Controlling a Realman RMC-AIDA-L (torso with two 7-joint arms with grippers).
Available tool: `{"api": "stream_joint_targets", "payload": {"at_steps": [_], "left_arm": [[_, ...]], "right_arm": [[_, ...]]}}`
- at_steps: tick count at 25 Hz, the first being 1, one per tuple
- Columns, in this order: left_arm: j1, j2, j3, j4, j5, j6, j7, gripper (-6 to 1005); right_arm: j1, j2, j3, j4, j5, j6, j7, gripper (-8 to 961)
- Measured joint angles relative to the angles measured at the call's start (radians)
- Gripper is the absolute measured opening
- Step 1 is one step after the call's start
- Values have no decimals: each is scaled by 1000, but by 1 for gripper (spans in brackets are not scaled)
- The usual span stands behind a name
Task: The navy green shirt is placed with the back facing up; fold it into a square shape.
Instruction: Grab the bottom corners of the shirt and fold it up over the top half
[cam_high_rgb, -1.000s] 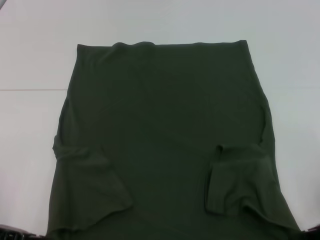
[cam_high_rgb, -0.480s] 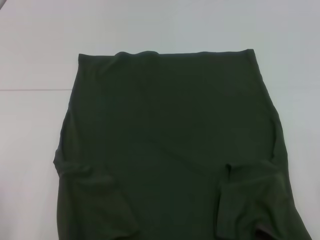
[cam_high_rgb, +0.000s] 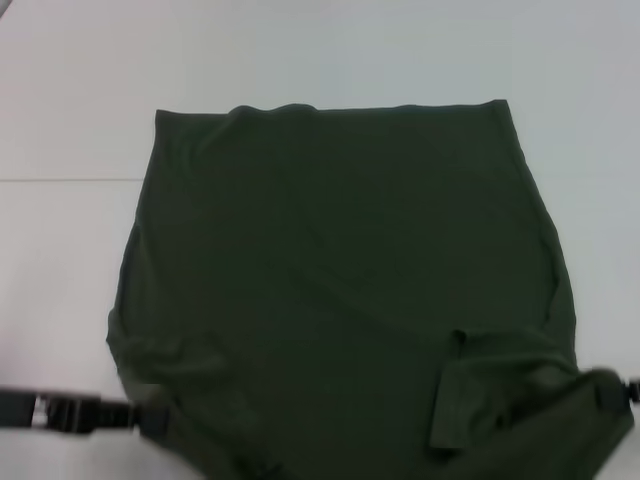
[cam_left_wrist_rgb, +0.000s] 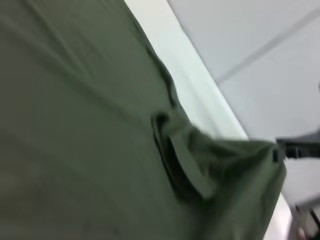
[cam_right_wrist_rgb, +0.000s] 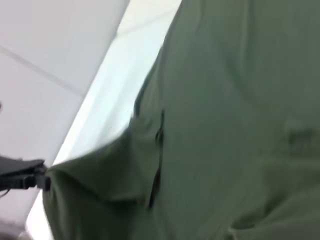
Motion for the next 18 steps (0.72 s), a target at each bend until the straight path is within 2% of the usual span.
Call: {"api": "stream_joint_targets", "payload": {"at_steps": [3, 6, 7, 12, 18], "left_arm": [[-33, 21, -34, -76, -1, -85, -7, 50], [-48, 29, -45, -112, -2, -133, -8, 50], [-74, 45, -55, -161, -2, -212, -8, 50], [-115, 70, -93, -182, -3, -275, -9, 50], [-156, 83, -97, -220, -34, -446, -19, 50]], "right_arm": [[26, -10, 34, 31, 17, 58, 2, 63], [42, -13, 62, 38, 43, 99, 11, 63], [52, -13, 69, 38, 63, 136, 18, 63], [73, -13, 69, 50, 144, 216, 31, 62], [97, -10, 65, 92, 191, 305, 22, 62]]}}
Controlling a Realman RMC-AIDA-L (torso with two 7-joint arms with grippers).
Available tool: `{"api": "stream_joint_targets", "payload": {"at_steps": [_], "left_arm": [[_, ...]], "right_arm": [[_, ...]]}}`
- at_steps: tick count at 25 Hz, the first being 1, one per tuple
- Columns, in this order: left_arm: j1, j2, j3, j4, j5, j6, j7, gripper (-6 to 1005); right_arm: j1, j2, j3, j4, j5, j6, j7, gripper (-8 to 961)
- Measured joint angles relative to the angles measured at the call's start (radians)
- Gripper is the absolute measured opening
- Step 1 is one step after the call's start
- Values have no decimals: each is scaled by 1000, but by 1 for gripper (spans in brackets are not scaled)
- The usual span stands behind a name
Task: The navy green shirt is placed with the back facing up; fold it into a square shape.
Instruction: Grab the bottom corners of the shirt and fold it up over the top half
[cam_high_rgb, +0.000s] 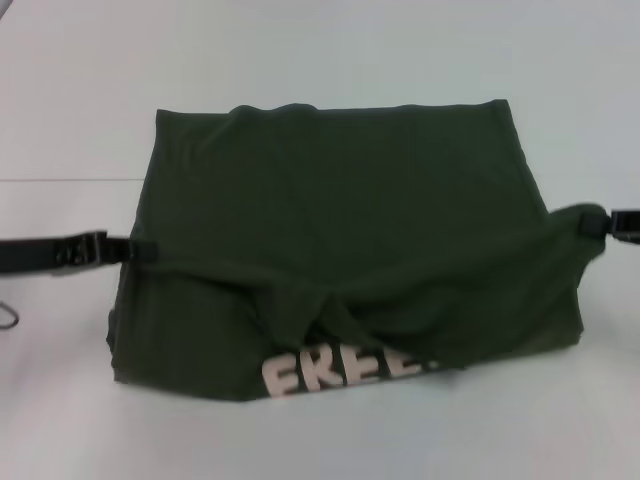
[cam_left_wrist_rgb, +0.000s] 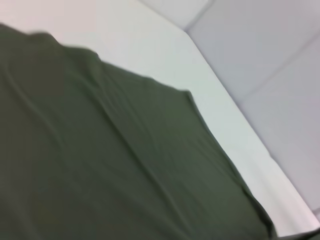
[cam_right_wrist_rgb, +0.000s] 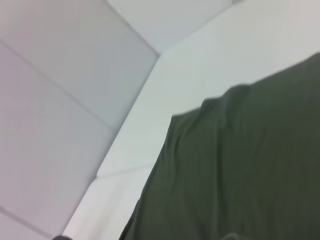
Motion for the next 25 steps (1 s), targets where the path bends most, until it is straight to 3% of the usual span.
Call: {"api": "stream_joint_targets", "payload": {"at_steps": [4, 25], "left_arm": [[-33, 3, 9, -54, -29, -148, 31, 50], [-167, 4, 51, -234, -103, -540, 245, 46]], "right_arm": [[14, 11, -13, 31, 61, 91, -14, 62], [86, 44, -33, 167, 174, 426, -109, 63]]}}
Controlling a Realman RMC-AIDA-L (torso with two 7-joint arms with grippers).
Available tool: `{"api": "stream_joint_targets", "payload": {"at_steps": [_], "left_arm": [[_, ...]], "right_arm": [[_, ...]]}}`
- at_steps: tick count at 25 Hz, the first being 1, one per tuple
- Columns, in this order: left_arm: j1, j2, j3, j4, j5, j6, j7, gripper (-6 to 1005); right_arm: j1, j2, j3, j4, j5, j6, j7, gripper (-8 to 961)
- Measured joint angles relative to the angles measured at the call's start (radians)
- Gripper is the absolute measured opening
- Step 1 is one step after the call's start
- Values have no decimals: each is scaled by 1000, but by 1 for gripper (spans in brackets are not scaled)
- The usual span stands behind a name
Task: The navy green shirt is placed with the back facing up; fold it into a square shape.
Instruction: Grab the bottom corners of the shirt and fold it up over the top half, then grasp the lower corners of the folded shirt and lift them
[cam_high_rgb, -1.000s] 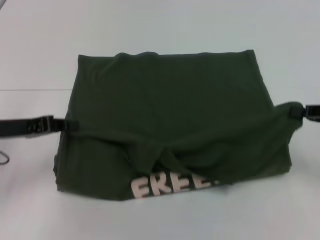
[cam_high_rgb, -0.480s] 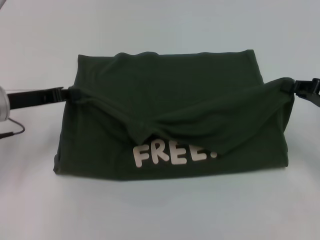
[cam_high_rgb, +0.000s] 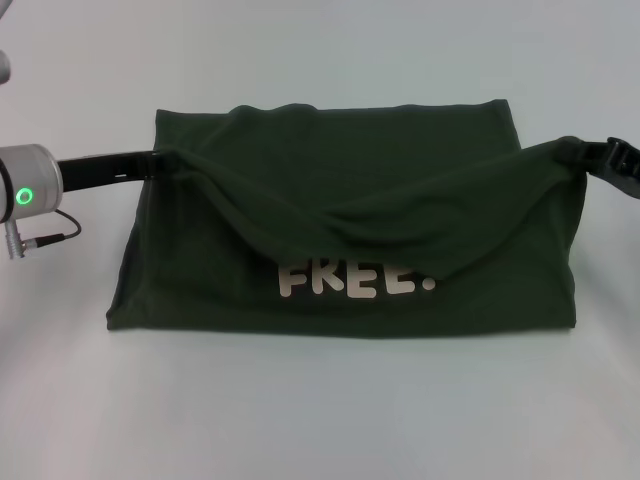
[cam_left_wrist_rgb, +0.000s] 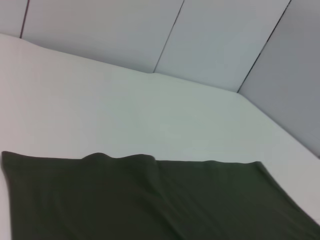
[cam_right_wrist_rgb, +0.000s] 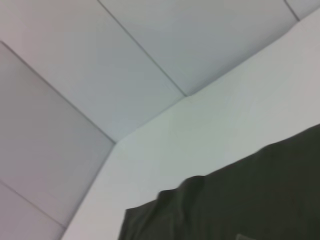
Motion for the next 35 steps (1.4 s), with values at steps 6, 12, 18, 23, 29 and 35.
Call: {"api": "stream_joint_targets", "payload": {"at_steps": [6, 12, 18, 23, 29, 35], "left_arm": [[-17, -13, 10, -39, -11, -115, 38, 44], [-20, -52, 18, -44, -13, -201, 55, 90], [-17, -76, 54, -44, -13, -272, 55, 159], [-14, -79, 58, -38, -17, -279, 51, 318], [67, -78, 157, 81, -2, -181, -77, 626], [197, -97, 322, 256, 2, -73, -203, 779]], "right_arm": [[45, 7, -25, 74, 4, 139, -73, 62], [77, 10, -44, 117, 4, 246, -88, 79], [86, 13, -136, 121, 4, 325, -84, 219], [91, 4, -145, 109, 3, 335, -85, 418], [45, -4, -182, 1, -27, 262, -4, 612], [-60, 8, -242, -207, -147, 111, 110, 745]]}}
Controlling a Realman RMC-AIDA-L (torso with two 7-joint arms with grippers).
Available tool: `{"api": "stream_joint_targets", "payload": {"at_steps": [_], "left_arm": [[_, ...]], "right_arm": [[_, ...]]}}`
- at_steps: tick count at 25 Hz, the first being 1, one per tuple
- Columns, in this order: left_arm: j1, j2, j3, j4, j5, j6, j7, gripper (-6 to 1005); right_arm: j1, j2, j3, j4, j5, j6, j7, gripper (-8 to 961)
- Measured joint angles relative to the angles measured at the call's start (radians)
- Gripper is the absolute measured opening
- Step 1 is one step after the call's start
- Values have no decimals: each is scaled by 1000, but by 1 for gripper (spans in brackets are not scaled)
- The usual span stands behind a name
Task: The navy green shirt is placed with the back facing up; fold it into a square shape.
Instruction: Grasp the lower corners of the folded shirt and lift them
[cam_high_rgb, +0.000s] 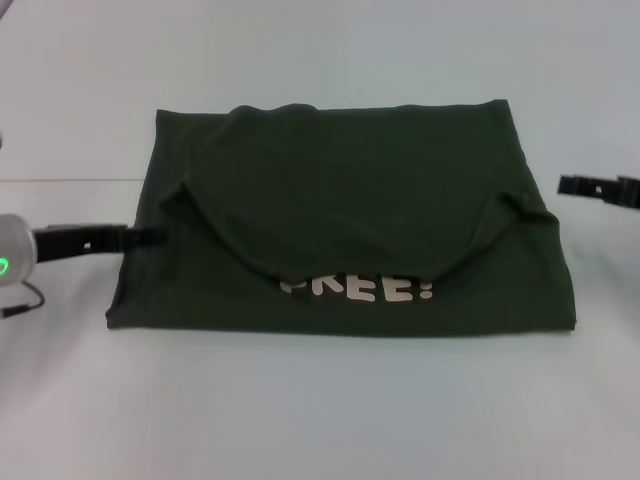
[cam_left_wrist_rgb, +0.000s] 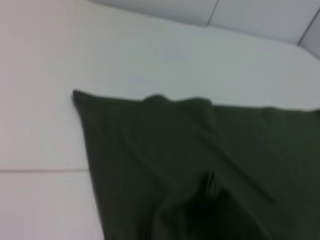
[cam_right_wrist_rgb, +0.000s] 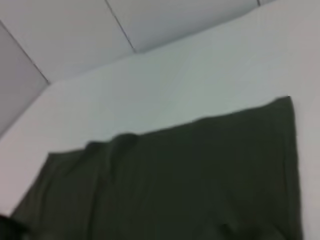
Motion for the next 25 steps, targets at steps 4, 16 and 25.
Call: {"api": "stream_joint_targets", "payload": {"at_steps": [4, 16, 25], "left_arm": [[54, -8, 17, 64, 38, 81, -76, 863], [36, -35, 71, 105, 293, 75, -230, 880], [19, -25, 79, 77, 308, 84, -230, 867]], "right_arm": [[-51, 10, -3, -67, -69, -57, 41, 897], [-48, 25, -4, -69, -163, -83, 61, 947], [-48, 25, -4, -73, -163, -88, 62, 945]]}}
